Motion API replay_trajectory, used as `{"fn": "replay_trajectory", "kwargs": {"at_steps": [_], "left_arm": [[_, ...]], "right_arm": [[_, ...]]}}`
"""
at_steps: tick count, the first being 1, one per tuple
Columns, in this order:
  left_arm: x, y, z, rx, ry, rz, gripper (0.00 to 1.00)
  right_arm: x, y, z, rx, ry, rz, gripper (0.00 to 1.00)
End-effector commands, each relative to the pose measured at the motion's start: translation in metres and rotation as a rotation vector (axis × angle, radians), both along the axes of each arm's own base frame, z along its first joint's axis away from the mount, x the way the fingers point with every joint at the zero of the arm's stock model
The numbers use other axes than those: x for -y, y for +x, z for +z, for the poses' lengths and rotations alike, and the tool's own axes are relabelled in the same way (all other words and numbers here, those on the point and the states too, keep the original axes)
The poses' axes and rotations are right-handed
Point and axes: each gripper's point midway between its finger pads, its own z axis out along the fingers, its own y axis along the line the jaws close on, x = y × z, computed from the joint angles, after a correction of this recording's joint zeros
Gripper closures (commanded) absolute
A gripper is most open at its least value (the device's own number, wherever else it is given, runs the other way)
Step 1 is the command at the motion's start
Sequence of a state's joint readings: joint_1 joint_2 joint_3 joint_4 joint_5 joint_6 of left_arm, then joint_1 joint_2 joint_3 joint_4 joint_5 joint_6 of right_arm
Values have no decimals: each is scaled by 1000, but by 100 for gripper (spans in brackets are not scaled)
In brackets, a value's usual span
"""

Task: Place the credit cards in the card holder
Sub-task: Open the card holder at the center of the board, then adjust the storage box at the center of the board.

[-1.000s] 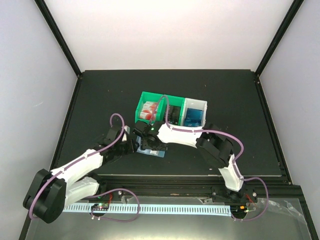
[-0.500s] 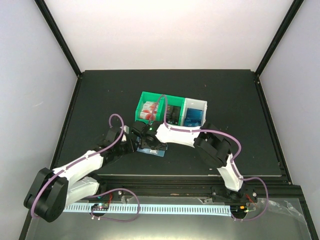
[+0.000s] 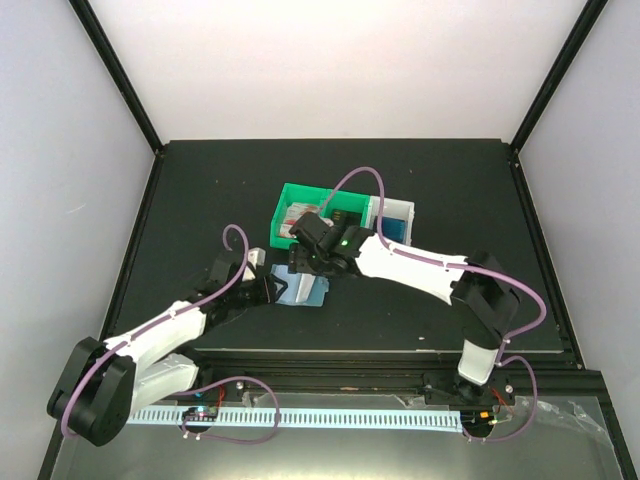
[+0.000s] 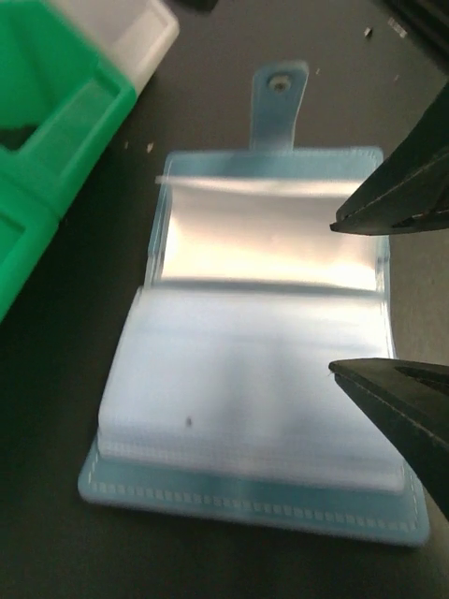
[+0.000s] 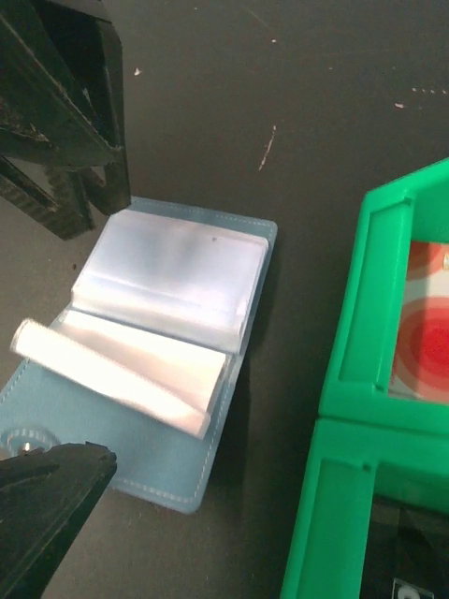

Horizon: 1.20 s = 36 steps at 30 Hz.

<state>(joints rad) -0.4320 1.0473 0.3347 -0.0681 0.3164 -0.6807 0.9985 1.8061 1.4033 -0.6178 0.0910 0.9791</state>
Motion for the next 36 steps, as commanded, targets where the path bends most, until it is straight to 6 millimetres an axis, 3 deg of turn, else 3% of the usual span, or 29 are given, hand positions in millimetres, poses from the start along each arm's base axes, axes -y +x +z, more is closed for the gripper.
{"fn": "replay_trajectory", "kwargs": {"at_steps": [1, 6, 9, 13, 17, 23, 29, 33, 36], "left_arm": [[28, 13, 38, 112, -112, -117, 64], [33, 17, 31, 81, -95, -138, 69], [35, 17, 27, 67, -101, -134, 69], [25, 22, 16, 27, -64, -48, 69], [10, 34, 15, 1, -17, 68, 68], [-19, 67, 28, -3, 54, 232, 60], [-32, 97, 26, -12, 129, 229, 53], [-27, 118, 39, 51, 166, 148, 47], [-28, 133, 44, 77, 231, 112, 40]], "right_arm": [[8, 4, 8, 48, 33, 71, 20], [22, 22, 39, 191, 16, 239, 22], [30, 36, 46, 270, -68, 373, 22], [21, 50, 45, 336, -131, 602, 22], [4, 72, 39, 359, -194, 716, 26], [-20, 107, 17, 336, -215, 775, 35], [-32, 131, -7, 307, -279, 784, 36], [-24, 139, -2, 281, -253, 710, 39], [-12, 133, 9, 281, -205, 641, 40]]}}
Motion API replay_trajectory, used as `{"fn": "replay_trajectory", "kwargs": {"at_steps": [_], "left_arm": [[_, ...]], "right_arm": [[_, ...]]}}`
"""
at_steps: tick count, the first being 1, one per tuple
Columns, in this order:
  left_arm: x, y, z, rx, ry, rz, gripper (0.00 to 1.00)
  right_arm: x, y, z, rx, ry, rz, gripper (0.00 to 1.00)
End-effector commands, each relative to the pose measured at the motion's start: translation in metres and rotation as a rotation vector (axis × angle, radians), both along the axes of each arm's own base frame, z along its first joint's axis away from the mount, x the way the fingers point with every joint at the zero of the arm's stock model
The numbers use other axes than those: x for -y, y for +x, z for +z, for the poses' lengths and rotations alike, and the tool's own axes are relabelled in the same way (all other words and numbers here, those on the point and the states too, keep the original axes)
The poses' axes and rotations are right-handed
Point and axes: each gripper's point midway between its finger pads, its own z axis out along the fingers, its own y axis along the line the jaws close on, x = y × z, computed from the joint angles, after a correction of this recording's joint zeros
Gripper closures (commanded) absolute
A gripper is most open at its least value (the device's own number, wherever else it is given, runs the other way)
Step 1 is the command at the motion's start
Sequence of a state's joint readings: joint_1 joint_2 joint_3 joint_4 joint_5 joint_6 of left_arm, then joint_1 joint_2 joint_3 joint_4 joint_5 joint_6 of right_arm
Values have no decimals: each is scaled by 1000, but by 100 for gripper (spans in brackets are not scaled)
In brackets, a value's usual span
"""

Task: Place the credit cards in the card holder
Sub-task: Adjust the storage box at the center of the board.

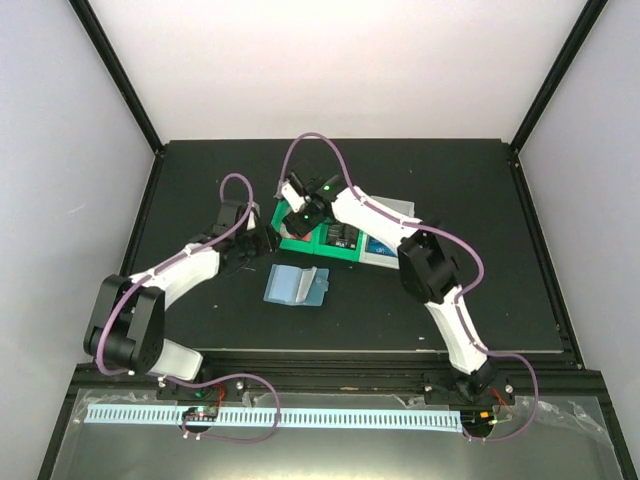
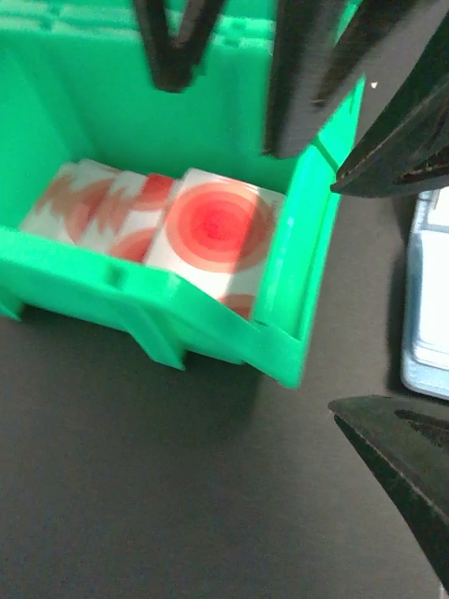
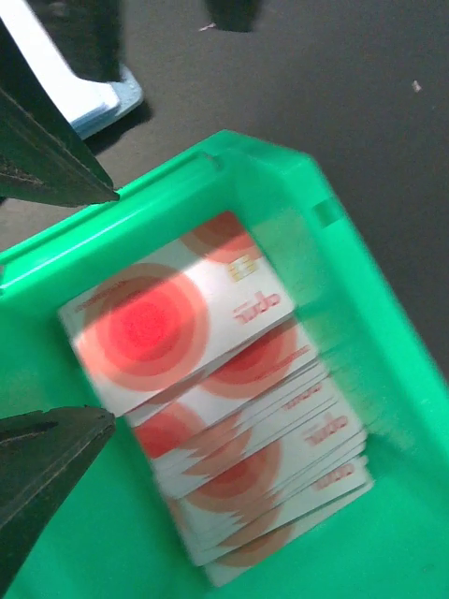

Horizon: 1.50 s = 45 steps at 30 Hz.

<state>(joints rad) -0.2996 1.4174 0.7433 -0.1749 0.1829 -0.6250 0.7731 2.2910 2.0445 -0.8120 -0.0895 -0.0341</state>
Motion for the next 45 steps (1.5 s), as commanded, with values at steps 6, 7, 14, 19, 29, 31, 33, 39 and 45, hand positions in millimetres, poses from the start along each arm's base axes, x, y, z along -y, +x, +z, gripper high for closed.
{"fn": "replay_trajectory", "kwargs": {"at_steps": [6, 7, 14, 19, 29, 31, 33, 39, 45], "left_arm": [[4, 55, 13, 41, 164, -108, 36], [5, 59, 12, 35, 165, -114, 36], [3, 66, -3, -20, 218, -129, 50], [-11, 60, -13, -68, 268, -77, 57], [-54, 43, -29, -169, 325, 60, 66], [-58, 38, -31, -186, 326, 76, 66], [-63, 32, -34, -205, 330, 92, 66], [-75, 12, -43, -232, 359, 105, 66], [-79, -12, -53, -266, 355, 105, 66]], "right_arm": [[51, -23, 50, -34, 194, -261, 39], [59, -26, 52, -44, 210, -302, 39], [117, -69, 42, -107, 216, -504, 39], [159, -100, 19, -136, 141, -618, 39], [210, -119, -29, -199, 43, -717, 40], [214, -118, -38, -211, 22, -724, 39], [217, -115, -45, -215, 9, -734, 40], [223, -87, -52, -178, -19, -767, 41], [226, -49, -60, -135, -46, -801, 42]]}}
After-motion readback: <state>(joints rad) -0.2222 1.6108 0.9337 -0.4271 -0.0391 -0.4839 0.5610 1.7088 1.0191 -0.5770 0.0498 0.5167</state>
